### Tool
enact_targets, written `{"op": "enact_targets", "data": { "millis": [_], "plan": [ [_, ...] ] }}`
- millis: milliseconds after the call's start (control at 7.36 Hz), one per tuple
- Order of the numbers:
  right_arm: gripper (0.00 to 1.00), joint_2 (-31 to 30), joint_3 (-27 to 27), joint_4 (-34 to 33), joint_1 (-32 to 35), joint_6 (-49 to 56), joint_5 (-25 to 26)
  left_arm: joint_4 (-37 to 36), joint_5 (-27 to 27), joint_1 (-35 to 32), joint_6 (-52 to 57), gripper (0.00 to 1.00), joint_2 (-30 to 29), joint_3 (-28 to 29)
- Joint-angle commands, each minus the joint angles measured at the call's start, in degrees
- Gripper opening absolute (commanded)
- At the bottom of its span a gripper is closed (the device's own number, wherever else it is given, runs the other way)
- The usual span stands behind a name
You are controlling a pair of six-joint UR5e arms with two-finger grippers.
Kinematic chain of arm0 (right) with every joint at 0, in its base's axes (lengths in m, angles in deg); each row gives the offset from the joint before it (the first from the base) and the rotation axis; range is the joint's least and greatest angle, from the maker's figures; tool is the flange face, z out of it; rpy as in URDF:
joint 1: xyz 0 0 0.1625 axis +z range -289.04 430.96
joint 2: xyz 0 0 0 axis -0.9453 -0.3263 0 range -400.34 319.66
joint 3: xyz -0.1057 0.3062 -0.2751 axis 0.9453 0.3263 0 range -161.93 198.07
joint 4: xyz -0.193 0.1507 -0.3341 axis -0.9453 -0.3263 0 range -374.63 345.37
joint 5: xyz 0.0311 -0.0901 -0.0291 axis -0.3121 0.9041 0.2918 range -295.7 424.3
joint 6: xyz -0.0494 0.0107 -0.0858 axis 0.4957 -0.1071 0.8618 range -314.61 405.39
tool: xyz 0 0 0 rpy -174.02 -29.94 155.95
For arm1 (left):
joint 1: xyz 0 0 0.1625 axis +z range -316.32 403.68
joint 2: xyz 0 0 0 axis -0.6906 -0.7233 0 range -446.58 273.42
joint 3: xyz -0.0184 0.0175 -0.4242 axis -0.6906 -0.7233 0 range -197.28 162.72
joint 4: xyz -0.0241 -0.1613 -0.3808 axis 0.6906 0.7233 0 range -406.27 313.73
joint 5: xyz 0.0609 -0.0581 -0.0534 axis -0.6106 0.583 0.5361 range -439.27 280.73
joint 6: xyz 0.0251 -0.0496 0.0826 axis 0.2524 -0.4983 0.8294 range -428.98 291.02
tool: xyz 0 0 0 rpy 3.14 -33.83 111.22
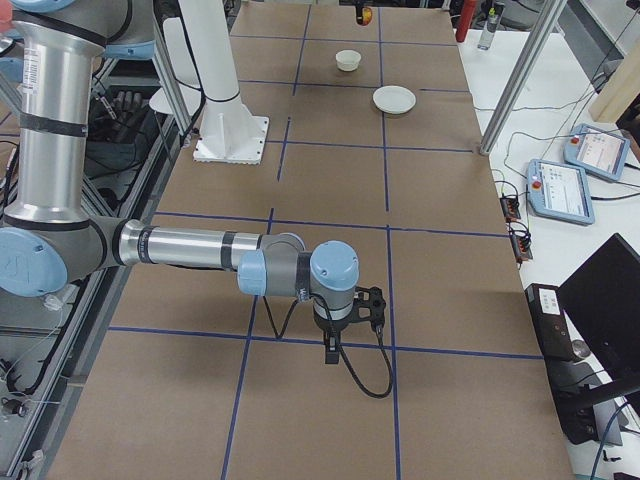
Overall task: Move apple from plate to bowl
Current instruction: 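Carry the apple with the left gripper over the small white bowl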
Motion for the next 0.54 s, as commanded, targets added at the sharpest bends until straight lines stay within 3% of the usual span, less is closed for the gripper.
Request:
{"op": "enact_targets", "data": {
  "millis": [0,407],
  "plan": [
    [1.00,0.00,0.05,0.00,0.03,0.00,-0.05,13.61,-2.38,4.75,-8.63,0.10,4.38,4.96],
    [1.00,0.00,-0.03,0.00,-0.05,0.00,-0.05,25.48,-4.68,13.28,-18.92,0.10,4.03,12.45]
  ]
}}
